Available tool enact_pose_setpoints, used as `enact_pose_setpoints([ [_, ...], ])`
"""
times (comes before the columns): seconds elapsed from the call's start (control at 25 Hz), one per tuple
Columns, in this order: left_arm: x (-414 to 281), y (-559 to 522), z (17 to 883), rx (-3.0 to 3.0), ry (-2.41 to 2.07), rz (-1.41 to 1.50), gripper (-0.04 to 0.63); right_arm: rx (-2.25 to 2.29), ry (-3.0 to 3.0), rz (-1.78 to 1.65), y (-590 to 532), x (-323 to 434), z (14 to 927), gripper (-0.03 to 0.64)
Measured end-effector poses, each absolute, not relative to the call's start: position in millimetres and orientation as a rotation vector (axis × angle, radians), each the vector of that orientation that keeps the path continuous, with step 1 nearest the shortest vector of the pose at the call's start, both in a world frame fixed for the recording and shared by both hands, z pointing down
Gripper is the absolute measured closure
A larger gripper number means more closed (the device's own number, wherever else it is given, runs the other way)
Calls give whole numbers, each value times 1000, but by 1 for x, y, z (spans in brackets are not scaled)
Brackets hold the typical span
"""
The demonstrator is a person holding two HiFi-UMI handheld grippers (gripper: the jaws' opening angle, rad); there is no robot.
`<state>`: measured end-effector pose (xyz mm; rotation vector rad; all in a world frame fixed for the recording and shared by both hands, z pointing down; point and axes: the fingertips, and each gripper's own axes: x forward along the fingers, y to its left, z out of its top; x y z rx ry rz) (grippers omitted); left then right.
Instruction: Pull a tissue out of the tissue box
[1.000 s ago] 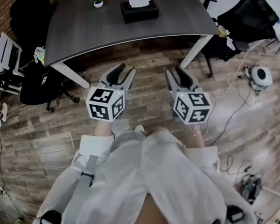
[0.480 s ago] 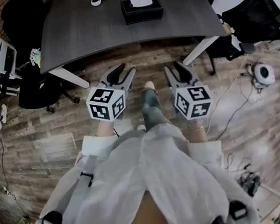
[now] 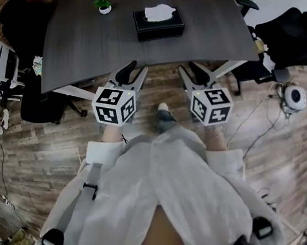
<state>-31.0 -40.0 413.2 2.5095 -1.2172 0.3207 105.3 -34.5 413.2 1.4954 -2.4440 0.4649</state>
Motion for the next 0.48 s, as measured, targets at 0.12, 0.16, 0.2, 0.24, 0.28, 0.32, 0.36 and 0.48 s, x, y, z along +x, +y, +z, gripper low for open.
enact_pose_setpoints([
  [0.12,-20,-82,405,2513,-1248,308,459,1471,-2495,470,-78,112,407,499],
  [0.16,-18,-96,402,2513,-1257,307,459,1461,-2509,463,-93,113,404,499],
  [0.2,-16,-110,400,2512,-1266,307,459,1452,-2520,453,-108,115,401,499],
  [0.24,-13,-124,398,2511,-1275,307,459,1444,-2528,444,-122,116,398,499],
  [0.28,-12,-136,397,2506,-1285,305,459,1435,-2533,436,-136,118,396,499],
  [0.32,-11,-148,396,2499,-1298,302,459,1426,-2538,429,-149,119,395,499],
  [0.36,-10,-158,396,2491,-1310,298,459,1416,-2545,423,-160,120,394,499],
  [0.48,-6,-180,398,2465,-1342,309,459,1382,-2556,415,-185,126,396,499],
])
